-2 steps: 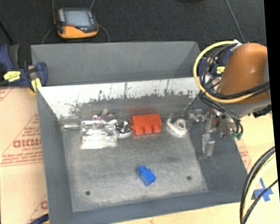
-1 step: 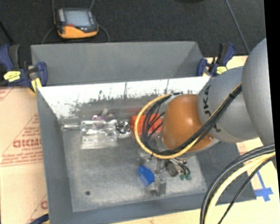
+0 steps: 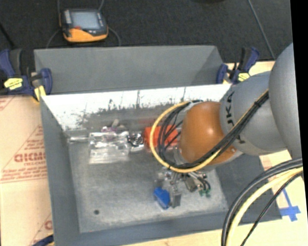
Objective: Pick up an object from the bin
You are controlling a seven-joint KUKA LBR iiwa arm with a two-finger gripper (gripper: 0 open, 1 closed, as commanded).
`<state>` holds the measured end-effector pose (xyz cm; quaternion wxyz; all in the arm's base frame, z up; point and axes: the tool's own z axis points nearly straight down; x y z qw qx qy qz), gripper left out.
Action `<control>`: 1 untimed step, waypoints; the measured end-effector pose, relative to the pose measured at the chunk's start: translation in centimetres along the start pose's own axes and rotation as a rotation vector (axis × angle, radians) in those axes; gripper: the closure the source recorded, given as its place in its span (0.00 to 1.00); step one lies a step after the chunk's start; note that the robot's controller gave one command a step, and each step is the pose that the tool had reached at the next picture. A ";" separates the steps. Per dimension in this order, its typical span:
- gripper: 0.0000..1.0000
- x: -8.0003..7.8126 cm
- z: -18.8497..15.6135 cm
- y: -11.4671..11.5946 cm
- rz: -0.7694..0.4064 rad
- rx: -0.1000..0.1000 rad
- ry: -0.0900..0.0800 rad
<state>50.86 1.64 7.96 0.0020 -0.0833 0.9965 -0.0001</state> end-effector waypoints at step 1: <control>1.00 -1.4 -18.8 0.1 -0.019 0.003 -0.009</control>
Offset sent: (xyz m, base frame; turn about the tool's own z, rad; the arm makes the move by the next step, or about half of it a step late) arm 0.0100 0.0046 0.1827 -0.0211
